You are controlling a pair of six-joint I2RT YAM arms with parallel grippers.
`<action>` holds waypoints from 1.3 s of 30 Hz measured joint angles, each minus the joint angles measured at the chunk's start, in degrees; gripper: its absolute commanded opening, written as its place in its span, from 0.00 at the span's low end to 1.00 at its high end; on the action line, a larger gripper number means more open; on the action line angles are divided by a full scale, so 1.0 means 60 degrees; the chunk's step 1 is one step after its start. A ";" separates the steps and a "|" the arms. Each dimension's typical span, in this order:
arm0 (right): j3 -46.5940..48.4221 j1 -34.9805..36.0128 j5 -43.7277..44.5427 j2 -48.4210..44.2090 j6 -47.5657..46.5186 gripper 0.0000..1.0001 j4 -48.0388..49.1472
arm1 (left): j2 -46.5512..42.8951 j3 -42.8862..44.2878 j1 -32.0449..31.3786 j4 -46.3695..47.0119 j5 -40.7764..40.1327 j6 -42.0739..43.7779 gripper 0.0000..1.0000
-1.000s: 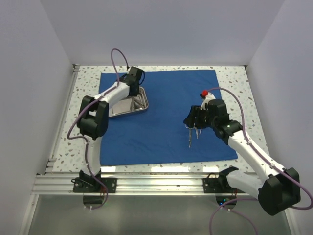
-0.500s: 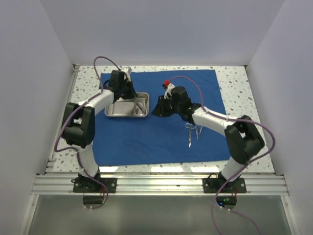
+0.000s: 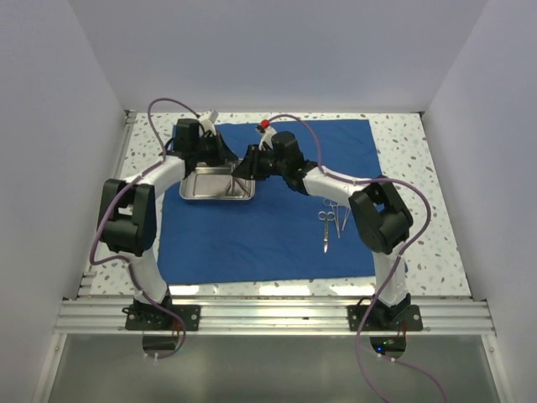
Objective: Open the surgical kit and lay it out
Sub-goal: Pick up the medical item from the container.
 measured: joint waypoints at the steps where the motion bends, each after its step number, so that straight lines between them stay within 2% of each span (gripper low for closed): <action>1: 0.0000 0.0000 -0.0018 0.0127 0.0033 0.38 -0.0040 | 0.0000 0.0000 0.0040 0.0040 0.0044 -0.0015 0.00; 15: 0.0623 0.0044 0.0051 0.0488 -0.0084 0.44 -0.0357 | -0.0066 -0.0033 0.0364 0.0444 0.0597 -0.0215 0.00; 26: 0.0816 0.0160 0.0426 0.0845 -0.0331 0.43 -0.0714 | -0.0401 -0.0182 0.0364 0.0561 0.0823 -0.0255 0.00; 29: 0.0816 0.0160 0.0514 0.0845 -0.0386 0.33 -0.0765 | -0.0463 -0.0182 0.0364 0.0623 0.0914 -0.0295 0.00; 30: 0.0816 0.0160 0.0517 0.0845 -0.0397 0.24 -0.0769 | -0.0470 -0.0182 0.0364 0.0645 0.0936 -0.0306 0.00; 34: 0.0834 0.0186 0.0535 0.0856 -0.0364 0.05 -0.0758 | -0.0474 -0.0186 0.0368 0.0663 0.0947 -0.0317 0.00; 36: 0.0834 0.0175 0.0554 0.0892 -0.0302 0.00 -0.0754 | -0.0474 -0.0186 0.0386 0.0670 0.0943 -0.0317 0.00; 39: 0.0834 0.0171 0.0532 0.0907 -0.0302 0.00 -0.0739 | -0.0474 -0.0186 0.0390 0.0670 0.0933 -0.0317 0.00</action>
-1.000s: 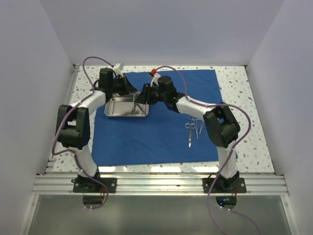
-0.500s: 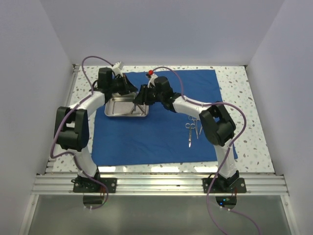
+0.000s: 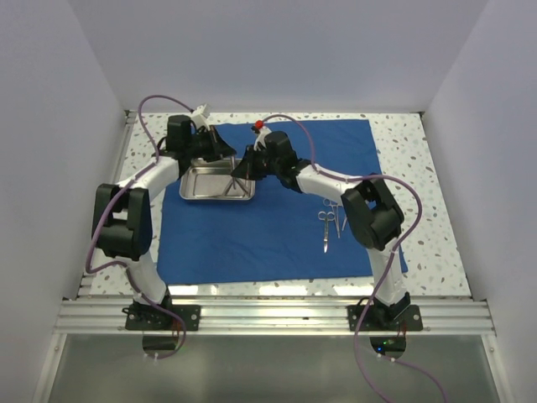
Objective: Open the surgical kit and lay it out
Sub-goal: Pick up the medical item from the container.
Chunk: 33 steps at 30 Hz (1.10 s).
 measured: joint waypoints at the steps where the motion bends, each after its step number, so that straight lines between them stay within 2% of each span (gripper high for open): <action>1: 0.0000 0.0000 0.0000 0.0000 -0.0004 0.00 0.0022 | 0.0000 0.0000 0.0000 0.0000 -0.0004 0.0004 0.00; 5: 0.0000 0.0000 0.0004 0.0000 -0.0004 0.00 0.0025 | 0.0000 0.0000 -0.0004 -0.0047 -0.0178 0.0004 0.00; 6: -0.0004 0.0000 0.0007 0.0000 -0.0004 0.00 0.0025 | 0.0000 0.0000 -0.0007 -0.0084 -0.0248 0.0015 0.05; 7: -0.0007 0.0000 0.0011 0.0000 -0.0007 0.00 0.0022 | 0.0000 0.0004 -0.0011 -0.0135 -0.0368 0.0018 0.17; 9: -0.0033 0.0000 0.0029 0.0000 -0.0022 0.00 0.0004 | 0.0000 0.0040 -0.0040 -0.0364 -0.0718 0.0109 0.28; 10: -0.0040 0.0000 0.0029 0.0000 -0.0029 0.00 -0.0007 | 0.0000 0.0058 -0.0047 -0.0499 -0.0962 0.0160 0.37; 15: -0.0080 0.0000 0.0033 0.0000 -0.0044 0.00 -0.0066 | 0.0000 0.0113 -0.0073 -0.1118 -0.2095 0.0288 0.56; 20: -0.0095 0.0000 0.0033 0.0000 -0.0044 0.00 -0.0084 | -0.0044 0.0117 -0.0087 -0.1439 -0.2834 0.0335 0.61; 33: -0.0171 0.0055 -0.0040 -0.0011 -0.0058 0.00 0.0069 | -0.0557 0.0011 -0.0102 -0.1752 -0.4255 0.0335 0.61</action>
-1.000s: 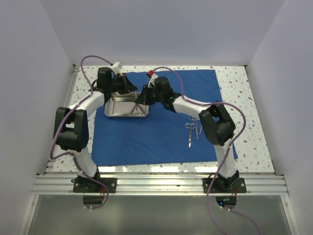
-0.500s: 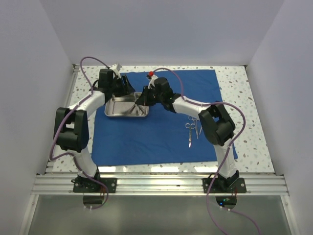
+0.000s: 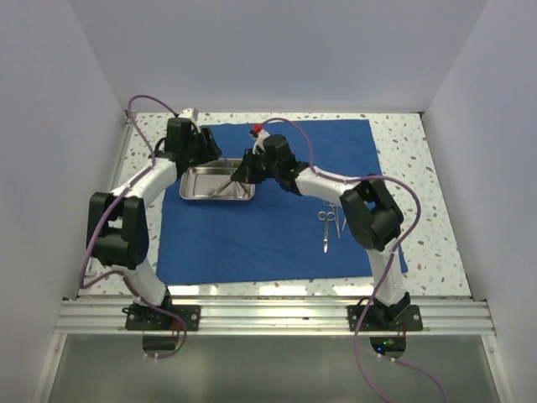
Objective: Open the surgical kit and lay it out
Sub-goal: Pick up the medical item from the container, then place the medical item in the surgical kit.
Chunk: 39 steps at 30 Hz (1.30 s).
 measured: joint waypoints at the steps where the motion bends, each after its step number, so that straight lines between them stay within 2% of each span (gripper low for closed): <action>1: -0.0055 0.0007 0.0011 -0.0007 -0.0022 0.00 0.0025 | -0.0160 -0.0117 0.0000 0.0022 -0.0233 -0.0007 0.62; 7: -0.0812 -0.0029 0.0470 -0.0423 -0.0280 0.00 -0.0295 | -0.1945 -0.1490 0.0076 0.0688 -0.1876 -0.0098 0.63; 12: -0.1297 -0.0149 0.0776 -0.1177 -0.0455 0.00 -0.0470 | -0.2543 -0.1647 0.0076 0.1348 -0.2171 -0.0095 0.63; 17: -0.1603 -0.0244 0.1020 -0.1880 -0.0503 0.00 -0.0470 | -0.1708 -0.1293 0.0076 0.1417 -0.1927 -0.0109 0.61; 24: -0.1566 -0.0273 0.1129 -0.1927 -0.0488 0.00 -0.0663 | 0.0237 -0.0984 0.0076 0.1410 -0.1147 -0.0270 0.54; 27: -0.1588 -0.0270 0.1461 -0.1971 -0.0492 0.00 -0.0903 | 0.0820 -0.0889 0.0076 0.1406 -0.0911 -0.0328 0.42; 28: -0.1668 -0.0273 0.1610 -0.2051 -0.0495 0.00 -0.0991 | 0.1002 -0.0841 0.0073 0.1406 -0.0820 -0.0357 0.28; 30: -0.2007 -0.0273 0.1989 -0.2393 -0.0503 0.00 -0.1137 | 0.1370 -0.0685 0.0062 0.1392 -0.0703 -0.0393 0.19; 31: -0.2208 -0.0273 0.2193 -0.2630 -0.0510 0.00 -0.1282 | 0.1548 -0.0576 0.0033 0.1366 -0.0714 -0.0372 0.05; 33: -0.2656 -0.0273 0.2543 -0.3213 -0.0525 0.00 -0.1581 | 0.1971 -0.0211 -0.0029 0.1155 -0.0783 -0.0331 0.00; 39: -0.3927 -0.0270 0.3668 -0.5253 -0.0492 0.00 -0.2331 | 0.2667 0.0503 -0.0178 0.0674 -0.1377 -0.0233 0.00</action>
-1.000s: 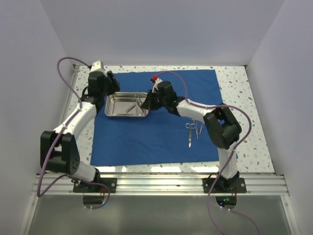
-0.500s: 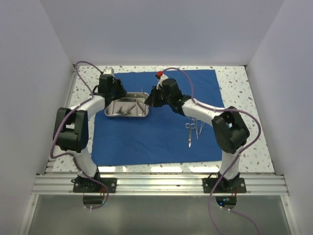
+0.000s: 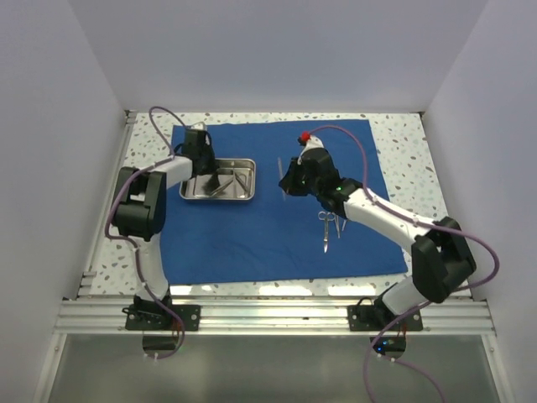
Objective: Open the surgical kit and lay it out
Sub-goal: Place the medical item in the surgical kit.
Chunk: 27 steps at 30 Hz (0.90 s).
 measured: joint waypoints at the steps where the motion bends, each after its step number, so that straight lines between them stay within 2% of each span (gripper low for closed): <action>1: -0.0237 0.0000 0.0240 -0.0346 0.0011 0.00 -0.0120 | 0.0044 0.0084 0.0000 -0.0058 -0.0124 0.0011 0.00; 6: -0.1435 0.0000 0.1020 -0.1264 0.0164 0.00 -0.0477 | 0.0302 0.0554 0.0022 -0.0346 -0.0539 0.0076 0.00; 15: -0.3100 0.0044 0.1286 -0.1319 0.0652 0.00 -0.0790 | 0.0616 0.1126 0.0164 -0.0703 -0.0976 0.0076 0.00; 22: -0.3530 0.0670 0.1249 -0.1271 0.1151 0.00 -0.0597 | 0.0619 0.1115 0.0335 -0.0678 -0.1096 0.0066 0.00; 27: -0.3544 0.1082 0.1239 -0.0685 0.1497 0.00 -0.0211 | 0.0576 0.1020 0.0339 -0.0597 -0.1107 0.0062 0.00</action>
